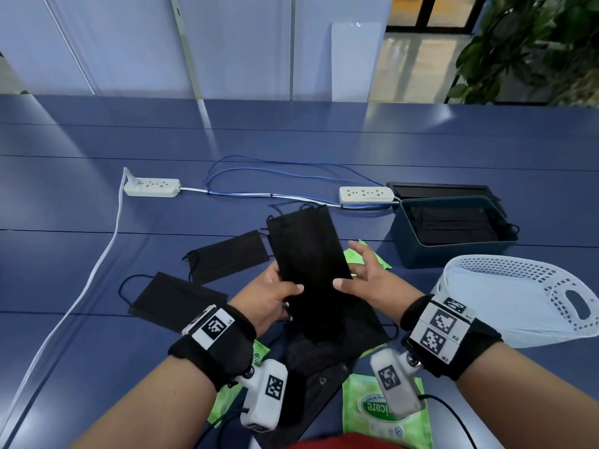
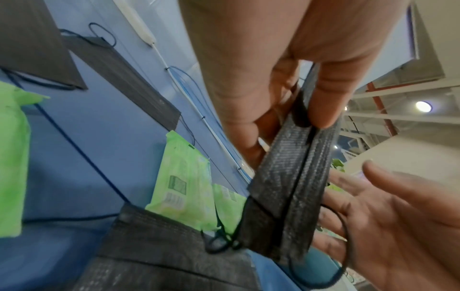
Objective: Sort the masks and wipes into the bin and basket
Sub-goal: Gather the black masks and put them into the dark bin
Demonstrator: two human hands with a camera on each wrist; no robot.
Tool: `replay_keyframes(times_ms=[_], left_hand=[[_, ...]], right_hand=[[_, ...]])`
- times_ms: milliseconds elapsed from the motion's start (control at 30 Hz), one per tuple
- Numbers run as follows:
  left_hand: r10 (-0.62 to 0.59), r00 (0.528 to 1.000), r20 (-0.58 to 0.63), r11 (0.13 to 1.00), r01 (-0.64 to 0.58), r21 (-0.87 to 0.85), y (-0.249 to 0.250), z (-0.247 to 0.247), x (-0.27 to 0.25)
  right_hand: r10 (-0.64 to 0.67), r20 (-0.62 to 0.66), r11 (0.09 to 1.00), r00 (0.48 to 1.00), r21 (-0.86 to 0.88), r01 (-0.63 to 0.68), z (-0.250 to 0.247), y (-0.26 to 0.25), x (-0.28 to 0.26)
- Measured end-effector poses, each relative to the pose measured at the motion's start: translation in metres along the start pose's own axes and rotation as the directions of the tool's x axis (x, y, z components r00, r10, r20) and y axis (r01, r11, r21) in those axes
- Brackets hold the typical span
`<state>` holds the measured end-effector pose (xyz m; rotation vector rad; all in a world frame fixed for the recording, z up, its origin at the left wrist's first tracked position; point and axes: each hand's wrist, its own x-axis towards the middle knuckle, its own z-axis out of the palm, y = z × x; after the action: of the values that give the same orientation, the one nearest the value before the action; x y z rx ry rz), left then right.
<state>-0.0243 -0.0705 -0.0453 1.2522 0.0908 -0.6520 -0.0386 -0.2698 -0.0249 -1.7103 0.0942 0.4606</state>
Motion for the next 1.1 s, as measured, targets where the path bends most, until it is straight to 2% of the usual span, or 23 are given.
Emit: replay_keyframes(times_ms=[100, 167, 300, 400, 467, 567, 733, 800, 933, 1033, 1100], left_hand=[[0.010, 0.999, 0.049, 1.000, -0.011, 0.020, 0.001, 0.006, 0.001], [0.011, 0.999, 0.048, 1.000, -0.011, 0.012, 0.001, 0.009, 0.001], [-0.050, 0.999, -0.010, 0.996, 0.049, -0.073, -0.002, 0.012, -0.002], [-0.047, 0.995, -0.092, 0.997, 0.042, -0.064, 0.000, 0.013, -0.004], [-0.040, 0.992, -0.116, 0.998, 0.035, -0.045, 0.000, 0.012, -0.004], [-0.102, 0.979, -0.179, 0.992, 0.086, -0.095, -0.003, 0.008, -0.005], [-0.153, 0.978, -0.142, 0.978, 0.129, -0.166, -0.001, 0.008, -0.006], [-0.121, 0.984, -0.129, 0.981, 0.099, -0.168, 0.005, 0.010, -0.006], [-0.036, 0.996, -0.086, 0.987, 0.023, -0.158, 0.022, 0.002, -0.007], [-0.010, 1.000, 0.009, 0.983, 0.012, -0.181, 0.033, -0.015, -0.015], [-0.042, 0.997, 0.063, 0.997, 0.046, -0.064, 0.034, -0.017, -0.018]], right_hand=[[-0.021, 0.050, 0.995, 0.999, -0.099, 0.026, -0.004, 0.001, 0.000], [-0.009, 0.009, 0.990, 1.000, -0.141, 0.010, -0.003, 0.002, -0.001], [0.095, -0.053, 0.992, 0.994, -0.079, -0.099, 0.003, 0.009, -0.001], [0.106, -0.038, 0.992, 0.994, -0.059, -0.109, 0.005, 0.010, -0.004], [0.107, -0.021, 0.990, 0.994, -0.094, -0.109, 0.007, 0.011, -0.006], [0.113, -0.007, 0.975, 0.994, -0.195, -0.112, 0.008, 0.014, -0.006], [0.122, 0.116, 0.911, 0.986, -0.408, -0.064, 0.009, 0.024, -0.002], [0.122, 0.144, 0.916, 0.982, -0.398, -0.056, 0.011, 0.028, 0.002], [0.092, 0.077, 0.953, 0.993, -0.296, -0.065, 0.006, 0.024, 0.004], [0.062, 0.025, 0.913, 0.998, -0.404, -0.047, 0.000, 0.012, -0.001], [0.015, 0.038, 0.877, 0.999, -0.481, 0.006, -0.003, 0.008, -0.004]])
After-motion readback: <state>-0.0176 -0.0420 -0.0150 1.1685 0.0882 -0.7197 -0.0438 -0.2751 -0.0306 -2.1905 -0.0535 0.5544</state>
